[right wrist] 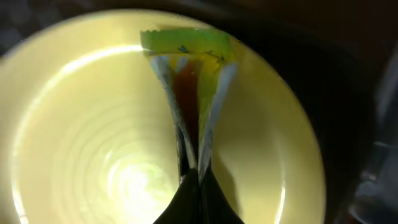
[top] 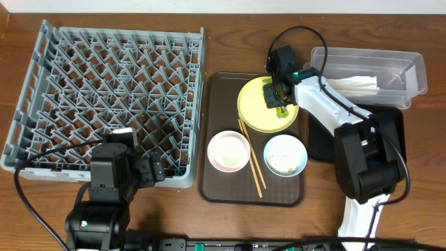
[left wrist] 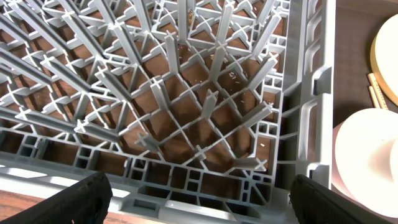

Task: Sort waste into correct bins and load items into the dishwasher
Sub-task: 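Grasp the green snack wrapper on the yellow plate with the right gripper, then move the wrapper right and release it into the clear bin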

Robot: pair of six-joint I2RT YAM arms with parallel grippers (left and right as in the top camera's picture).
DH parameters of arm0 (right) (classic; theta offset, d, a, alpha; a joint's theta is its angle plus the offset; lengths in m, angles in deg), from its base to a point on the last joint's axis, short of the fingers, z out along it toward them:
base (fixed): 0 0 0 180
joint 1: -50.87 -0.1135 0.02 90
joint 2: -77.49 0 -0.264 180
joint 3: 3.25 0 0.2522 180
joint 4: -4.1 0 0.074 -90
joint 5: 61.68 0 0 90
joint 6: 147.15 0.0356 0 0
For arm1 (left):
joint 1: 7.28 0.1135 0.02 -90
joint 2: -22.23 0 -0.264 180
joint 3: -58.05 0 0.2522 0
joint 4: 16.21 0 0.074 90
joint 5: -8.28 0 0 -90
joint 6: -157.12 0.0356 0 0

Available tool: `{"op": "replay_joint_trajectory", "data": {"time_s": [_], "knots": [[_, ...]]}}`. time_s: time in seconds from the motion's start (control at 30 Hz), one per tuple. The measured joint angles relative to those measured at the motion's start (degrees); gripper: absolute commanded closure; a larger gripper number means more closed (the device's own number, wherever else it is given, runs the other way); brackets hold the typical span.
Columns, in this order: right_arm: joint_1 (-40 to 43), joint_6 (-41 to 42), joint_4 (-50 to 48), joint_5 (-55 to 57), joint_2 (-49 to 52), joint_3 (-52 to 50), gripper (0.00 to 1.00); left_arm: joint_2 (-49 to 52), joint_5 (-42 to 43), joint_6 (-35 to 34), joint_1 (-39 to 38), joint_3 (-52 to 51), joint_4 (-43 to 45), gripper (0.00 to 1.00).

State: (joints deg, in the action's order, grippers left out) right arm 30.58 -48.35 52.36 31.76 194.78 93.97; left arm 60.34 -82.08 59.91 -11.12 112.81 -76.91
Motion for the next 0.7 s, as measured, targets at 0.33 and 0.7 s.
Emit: {"op": "replay_joint_trajectory", "data": {"time_s": [0.33,0.7], "knots": [[9.7,18.5,0.5,7.0,-19.2,1.4,0.99,0.0,0.0,0.0,0.0,0.0,0.0,0.05],[23.7,50.1,1.0,10.0,-17.0,1.2,0.13,0.0,0.0,0.0,0.0,0.0,0.0,0.05]]}}
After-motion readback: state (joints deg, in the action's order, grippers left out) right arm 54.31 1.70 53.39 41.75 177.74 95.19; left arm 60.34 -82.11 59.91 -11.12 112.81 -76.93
